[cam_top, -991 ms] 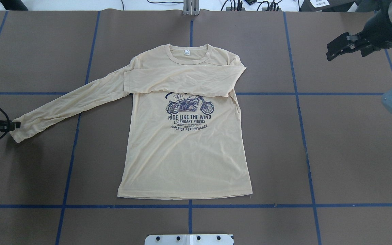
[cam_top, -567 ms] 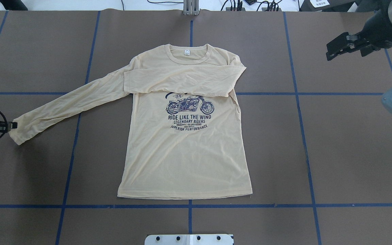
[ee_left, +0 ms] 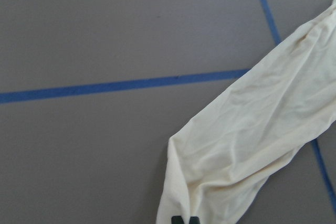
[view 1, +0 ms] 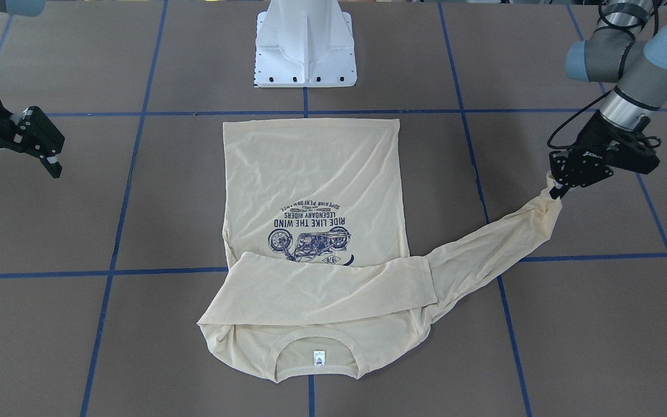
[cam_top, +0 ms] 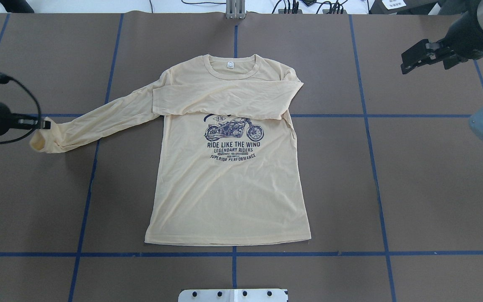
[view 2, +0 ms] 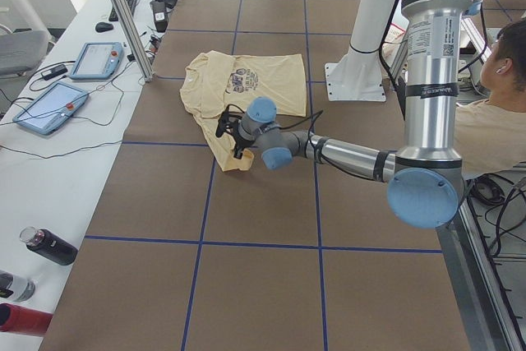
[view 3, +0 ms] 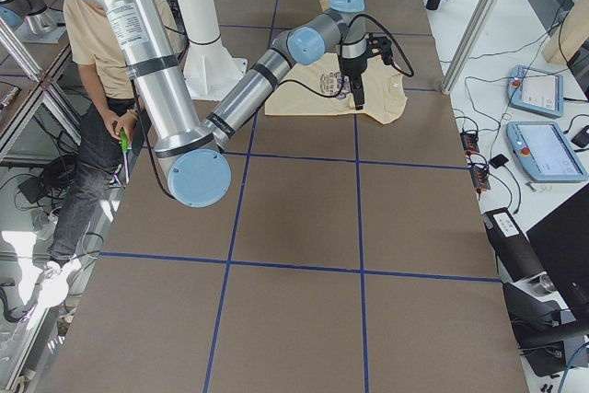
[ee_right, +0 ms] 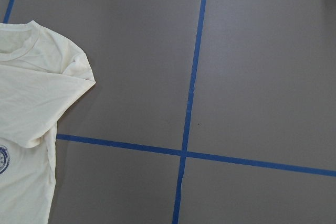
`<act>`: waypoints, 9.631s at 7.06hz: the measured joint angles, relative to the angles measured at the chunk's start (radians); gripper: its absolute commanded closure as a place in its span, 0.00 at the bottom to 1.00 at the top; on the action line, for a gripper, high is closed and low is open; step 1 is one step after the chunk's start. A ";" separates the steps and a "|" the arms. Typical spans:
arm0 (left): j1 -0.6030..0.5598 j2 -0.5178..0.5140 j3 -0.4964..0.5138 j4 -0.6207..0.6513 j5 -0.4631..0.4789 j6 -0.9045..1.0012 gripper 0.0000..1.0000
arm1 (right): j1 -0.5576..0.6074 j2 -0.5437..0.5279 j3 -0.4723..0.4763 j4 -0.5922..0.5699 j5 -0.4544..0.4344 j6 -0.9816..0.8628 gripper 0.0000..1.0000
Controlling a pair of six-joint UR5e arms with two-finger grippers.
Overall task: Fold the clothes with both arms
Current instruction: 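Carry the grasped sleeve across the shirt body with the left gripper, then release the sleeve and move both grippers to the hem nearest the robot, then lower both grippers onto the hem corners and grasp them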
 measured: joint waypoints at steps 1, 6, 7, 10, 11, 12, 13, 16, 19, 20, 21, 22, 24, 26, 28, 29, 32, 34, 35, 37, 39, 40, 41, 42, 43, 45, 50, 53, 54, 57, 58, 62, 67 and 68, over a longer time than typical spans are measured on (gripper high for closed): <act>0.000 -0.136 -0.046 0.210 -0.001 -0.005 1.00 | 0.000 0.000 -0.002 0.000 0.000 0.000 0.00; 0.054 -0.733 0.148 0.607 -0.003 -0.203 1.00 | 0.004 -0.005 -0.005 -0.001 0.008 -0.011 0.00; 0.077 -0.845 0.251 0.608 0.000 -0.256 1.00 | 0.019 -0.014 -0.006 -0.001 0.031 -0.036 0.00; 0.182 -1.079 0.551 0.513 0.058 -0.411 1.00 | 0.147 -0.120 -0.011 -0.002 0.128 -0.246 0.00; 0.212 -1.123 0.646 0.442 0.086 -0.467 1.00 | 0.186 -0.148 -0.018 -0.002 0.152 -0.309 0.00; 0.246 -1.172 0.746 0.372 0.122 -0.536 1.00 | 0.211 -0.165 -0.022 -0.002 0.166 -0.345 0.00; 0.280 -1.218 0.839 0.301 0.177 -0.611 0.57 | 0.223 -0.173 -0.023 -0.002 0.175 -0.361 0.00; 0.315 -1.253 0.979 0.161 0.294 -0.741 0.01 | 0.231 -0.176 -0.024 -0.001 0.188 -0.367 0.00; 0.317 -1.254 0.978 0.149 0.303 -0.716 0.01 | 0.232 -0.173 -0.023 0.000 0.188 -0.363 0.00; 0.316 -1.246 0.951 0.157 0.282 -0.673 0.01 | 0.232 -0.170 -0.021 0.000 0.187 -0.347 0.00; 0.314 -1.208 0.879 0.190 0.235 -0.608 0.01 | 0.230 -0.167 -0.016 0.001 0.187 -0.310 0.00; 0.312 -1.125 0.744 0.253 0.200 -0.534 0.00 | 0.212 -0.165 -0.002 0.013 0.185 -0.241 0.00; 0.309 -0.875 0.394 0.368 0.180 -0.384 0.00 | 0.110 -0.170 0.035 0.118 0.147 -0.012 0.00; 0.302 -0.581 0.050 0.402 0.178 -0.255 0.00 | -0.075 -0.176 0.102 0.195 0.008 0.251 0.00; 0.308 -0.421 -0.135 0.390 0.175 -0.245 0.00 | -0.307 -0.178 0.181 0.206 -0.187 0.484 0.00; 0.318 -0.384 -0.179 0.384 0.177 -0.269 0.00 | -0.420 -0.179 0.208 0.207 -0.280 0.577 0.00; 0.455 -0.187 -0.206 0.236 0.273 -0.372 0.00 | -0.684 -0.205 0.251 0.207 -0.496 0.752 0.00; 0.566 -0.098 -0.197 0.150 0.355 -0.456 0.11 | -0.738 -0.227 0.272 0.207 -0.545 0.778 0.00; 0.619 -0.086 -0.189 0.142 0.391 -0.494 0.18 | -0.743 -0.229 0.274 0.207 -0.551 0.780 0.00; 0.680 -0.078 -0.166 0.139 0.437 -0.529 0.29 | -0.746 -0.229 0.275 0.207 -0.559 0.781 0.00; 0.689 -0.077 -0.145 0.139 0.447 -0.534 0.33 | -0.749 -0.229 0.275 0.207 -0.562 0.782 0.00; 0.690 -0.077 -0.144 0.139 0.447 -0.534 0.36 | -0.750 -0.228 0.275 0.207 -0.563 0.782 0.00; 0.694 -0.078 -0.144 0.139 0.447 -0.534 0.37 | -0.750 -0.228 0.275 0.207 -0.563 0.782 0.00; 0.701 -0.078 -0.145 0.139 0.447 -0.534 0.38 | -0.751 -0.228 0.275 0.207 -0.563 0.782 0.00; 0.708 -0.078 -0.148 0.139 0.446 -0.535 0.38 | -0.751 -0.228 0.275 0.207 -0.563 0.781 0.00; 0.730 -0.078 -0.155 0.139 0.447 -0.542 0.39 | -0.752 -0.229 0.275 0.207 -0.563 0.782 0.00; 0.742 -0.061 -0.153 0.142 0.449 -0.546 0.65 | -0.752 -0.228 0.275 0.207 -0.563 0.783 0.00; 0.742 -0.056 -0.155 0.142 0.449 -0.546 1.00 | -0.753 -0.226 0.275 0.208 -0.563 0.782 0.00; 0.741 -0.056 -0.159 0.142 0.449 -0.547 1.00 | -0.758 -0.226 0.274 0.207 -0.567 0.782 0.00; 0.738 -0.054 -0.199 0.143 0.449 -0.556 1.00 | -0.860 -0.216 0.211 0.211 -0.692 0.833 0.13; 0.738 -0.054 -0.205 0.143 0.449 -0.568 1.00 | -0.905 -0.208 0.168 0.226 -0.743 0.861 0.23; 0.739 -0.056 -0.216 0.142 0.449 -0.577 1.00 | -1.009 -0.129 0.003 0.315 -0.838 0.894 0.46; 0.739 -0.057 -0.216 0.142 0.449 -0.577 1.00 | -1.025 -0.136 -0.024 0.316 -0.857 0.889 0.48; 0.739 -0.057 -0.216 0.142 0.449 -0.577 1.00 | -1.025 -0.135 -0.032 0.316 -0.860 0.889 0.49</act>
